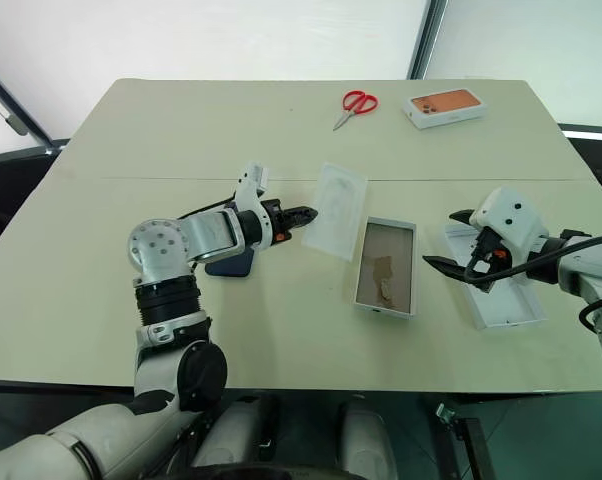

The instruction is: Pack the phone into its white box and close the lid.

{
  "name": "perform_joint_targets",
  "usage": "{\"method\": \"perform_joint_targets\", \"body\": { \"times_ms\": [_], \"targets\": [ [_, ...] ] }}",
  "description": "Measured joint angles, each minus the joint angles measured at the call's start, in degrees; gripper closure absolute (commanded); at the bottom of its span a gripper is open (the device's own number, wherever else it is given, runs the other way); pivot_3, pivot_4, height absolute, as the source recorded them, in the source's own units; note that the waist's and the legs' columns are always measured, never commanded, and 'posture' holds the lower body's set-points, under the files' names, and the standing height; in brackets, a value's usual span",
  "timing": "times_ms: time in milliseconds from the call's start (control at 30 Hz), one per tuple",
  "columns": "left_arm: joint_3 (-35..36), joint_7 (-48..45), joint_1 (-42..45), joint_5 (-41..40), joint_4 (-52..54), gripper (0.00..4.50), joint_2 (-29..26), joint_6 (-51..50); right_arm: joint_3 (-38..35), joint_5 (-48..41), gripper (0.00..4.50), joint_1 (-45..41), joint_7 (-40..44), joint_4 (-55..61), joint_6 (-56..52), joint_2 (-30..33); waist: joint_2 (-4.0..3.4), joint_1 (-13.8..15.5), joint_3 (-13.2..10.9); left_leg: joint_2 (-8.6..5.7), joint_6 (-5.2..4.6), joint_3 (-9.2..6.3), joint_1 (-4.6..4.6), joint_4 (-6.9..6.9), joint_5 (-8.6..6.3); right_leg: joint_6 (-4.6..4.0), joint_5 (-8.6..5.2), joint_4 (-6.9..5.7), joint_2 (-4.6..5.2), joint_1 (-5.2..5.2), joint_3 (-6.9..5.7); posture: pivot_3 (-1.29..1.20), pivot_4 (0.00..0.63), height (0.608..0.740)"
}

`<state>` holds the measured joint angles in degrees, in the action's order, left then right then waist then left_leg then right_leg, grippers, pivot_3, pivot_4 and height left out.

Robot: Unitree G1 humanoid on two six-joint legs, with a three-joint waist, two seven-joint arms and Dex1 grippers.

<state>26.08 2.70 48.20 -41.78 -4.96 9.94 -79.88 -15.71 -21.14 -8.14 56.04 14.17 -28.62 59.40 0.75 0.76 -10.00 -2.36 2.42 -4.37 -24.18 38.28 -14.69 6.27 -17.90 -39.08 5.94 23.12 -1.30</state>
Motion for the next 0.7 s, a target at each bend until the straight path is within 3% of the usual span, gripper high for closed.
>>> {"method": "perform_joint_targets", "body": {
  "times_ms": [233, 333, 467, 700],
  "targets": [
    [-3.85, -6.64, 12.87, 0.67, -17.04, 4.47, 1.0, 15.2, 1.49, 0.0, 0.0, -1.1, -0.47, -0.47, 0.01, -1.18, 0.01, 0.03, -0.01, -0.05, 0.0, 0.07, -0.07, 0.0, 0.0, 0.03, 0.0, 0.07, 0.02, 0.01, -0.04, 0.0, 0.15, 0.697],
    [-5.55, -9.16, 14.25, 1.34, -21.57, 4.47, 1.02, 18.0, 1.49, -0.01, 0.0, -1.06, -0.58, -0.44, 0.01, -1.46, 0.01, -0.26, -0.01, -0.04, 0.0, 0.09, 0.01, -0.04, 0.0, 0.03, 0.0, 0.03, 0.0, 0.01, -0.03, 0.0, 0.15, 0.697],
    [-8.81, -11.43, 14.21, 2.47, -24.58, 4.47, 0.76, 17.53, 0.76, -0.01, 0.0, 0.67, -0.68, -0.34, -0.11, -1.46, 0.0, -0.31, 0.0, 0.0, 0.0, 0.05, 0.03, -0.04, 0.0, 0.03, 0.0, -0.02, -0.01, 0.02, -0.02, 0.0, 0.15, 0.697],
    [-11.35, -9.51, 8.66, 2.28, -18.45, 4.47, 0.62, 8.45, -2.5, 0.17, 0.0, 3.03, -0.29, -0.58, 0.0, -0.72, -0.01, -0.22, 0.0, 0.02, 0.0, 0.01, 0.04, -0.04, 0.0, 0.03, 0.0, -0.04, -0.01, 0.02, 0.01, 0.0, 0.15, 0.697]
  ]
}}
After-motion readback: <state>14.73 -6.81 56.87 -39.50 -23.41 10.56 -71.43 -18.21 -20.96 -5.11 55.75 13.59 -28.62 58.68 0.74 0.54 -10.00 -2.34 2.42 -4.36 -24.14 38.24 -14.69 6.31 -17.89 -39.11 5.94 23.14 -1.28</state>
